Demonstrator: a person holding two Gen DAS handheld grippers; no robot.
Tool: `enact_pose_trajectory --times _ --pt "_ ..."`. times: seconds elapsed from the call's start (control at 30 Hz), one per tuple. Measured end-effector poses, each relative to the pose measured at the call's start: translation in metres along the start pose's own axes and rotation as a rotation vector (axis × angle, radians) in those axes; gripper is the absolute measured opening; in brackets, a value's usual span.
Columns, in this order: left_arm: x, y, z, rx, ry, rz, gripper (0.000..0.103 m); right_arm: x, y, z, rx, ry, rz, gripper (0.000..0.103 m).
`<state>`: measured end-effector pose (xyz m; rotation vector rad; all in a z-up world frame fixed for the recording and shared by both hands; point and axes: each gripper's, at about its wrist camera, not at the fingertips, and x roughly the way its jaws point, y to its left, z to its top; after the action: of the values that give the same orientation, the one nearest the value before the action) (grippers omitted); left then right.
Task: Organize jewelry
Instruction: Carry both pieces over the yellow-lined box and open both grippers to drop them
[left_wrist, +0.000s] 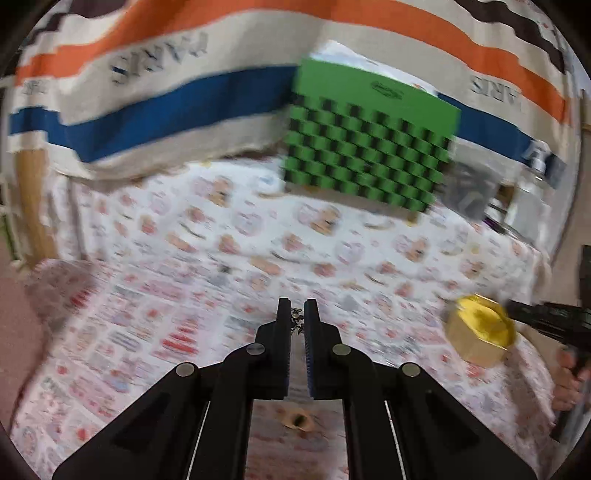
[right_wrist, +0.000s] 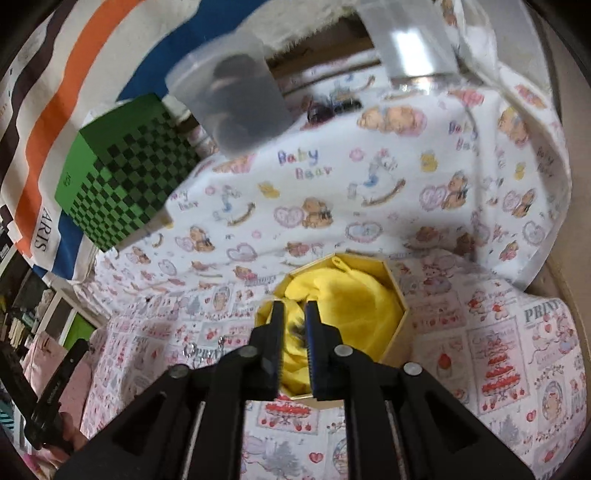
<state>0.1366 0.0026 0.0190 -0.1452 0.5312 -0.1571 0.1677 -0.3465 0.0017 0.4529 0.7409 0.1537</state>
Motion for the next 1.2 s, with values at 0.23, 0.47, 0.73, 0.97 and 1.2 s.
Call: enact_pose_trajectory --times 0.23,0.47,0.73,0.97,1.2 --pt "-0.004 -0.047 0.015 0.044 0.036 -0.088 0.006 -0.012 -0.011 0.004 -0.009 -0.062 -0.040 0.045" --pt "0.019 -0.131 0.033 0.169 0.087 -0.220 0.006 -0.032 -0.038 0.011 0.065 -0.141 -0.100 0.084" --pt "0.063 -0.210 0.032 0.193 0.171 -0.357 0.006 -0.032 -0.067 0.009 0.176 -0.115 -0.093 0.089" --pt "0.083 -0.240 0.028 0.243 0.209 -0.339 0.006 -0.033 -0.082 0.013 0.224 -0.114 -0.144 0.090" --pt "0.061 -0.230 0.035 0.295 0.122 -0.309 0.047 -0.039 -0.074 0.013 0.212 -0.129 -0.153 0.092"
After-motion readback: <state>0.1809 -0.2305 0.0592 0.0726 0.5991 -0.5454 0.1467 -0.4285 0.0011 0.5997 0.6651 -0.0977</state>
